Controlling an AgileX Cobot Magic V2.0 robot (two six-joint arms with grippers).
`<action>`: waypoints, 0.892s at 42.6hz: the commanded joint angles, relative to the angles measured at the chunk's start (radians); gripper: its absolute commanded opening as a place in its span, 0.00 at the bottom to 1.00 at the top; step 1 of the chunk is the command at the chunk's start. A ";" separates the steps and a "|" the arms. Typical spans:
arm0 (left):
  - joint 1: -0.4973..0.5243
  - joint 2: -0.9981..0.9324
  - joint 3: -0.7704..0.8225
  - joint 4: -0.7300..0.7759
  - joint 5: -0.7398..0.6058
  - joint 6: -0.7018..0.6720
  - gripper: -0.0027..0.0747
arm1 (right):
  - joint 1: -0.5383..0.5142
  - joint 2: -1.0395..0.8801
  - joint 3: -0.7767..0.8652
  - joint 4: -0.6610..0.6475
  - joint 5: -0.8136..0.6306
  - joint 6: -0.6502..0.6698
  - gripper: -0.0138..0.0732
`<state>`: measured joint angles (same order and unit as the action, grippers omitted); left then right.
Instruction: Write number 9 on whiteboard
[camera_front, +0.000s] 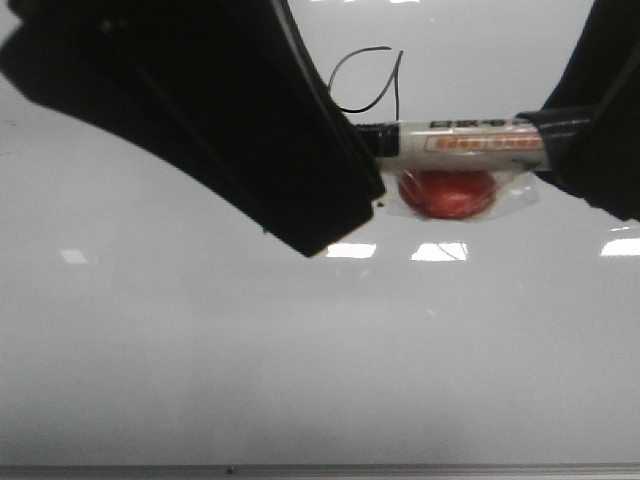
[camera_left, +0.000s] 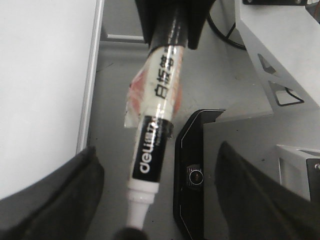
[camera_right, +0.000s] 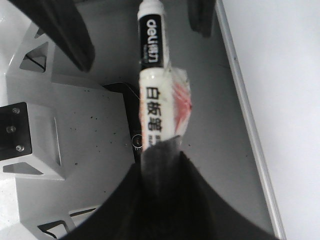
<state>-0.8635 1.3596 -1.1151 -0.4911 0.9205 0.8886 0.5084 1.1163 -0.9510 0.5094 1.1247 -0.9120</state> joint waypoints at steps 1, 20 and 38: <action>-0.009 -0.005 -0.035 -0.041 -0.067 -0.001 0.62 | 0.002 -0.021 -0.024 0.029 -0.019 -0.012 0.09; -0.009 0.001 -0.035 -0.058 -0.091 0.026 0.06 | 0.002 -0.021 -0.022 0.029 -0.020 -0.012 0.17; -0.009 -0.048 -0.035 0.206 -0.079 -0.220 0.01 | -0.080 -0.061 -0.022 -0.129 -0.024 0.210 0.74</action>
<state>-0.8694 1.3731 -1.1173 -0.3760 0.8778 0.7904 0.4663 1.0954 -0.9510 0.4356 1.1167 -0.8042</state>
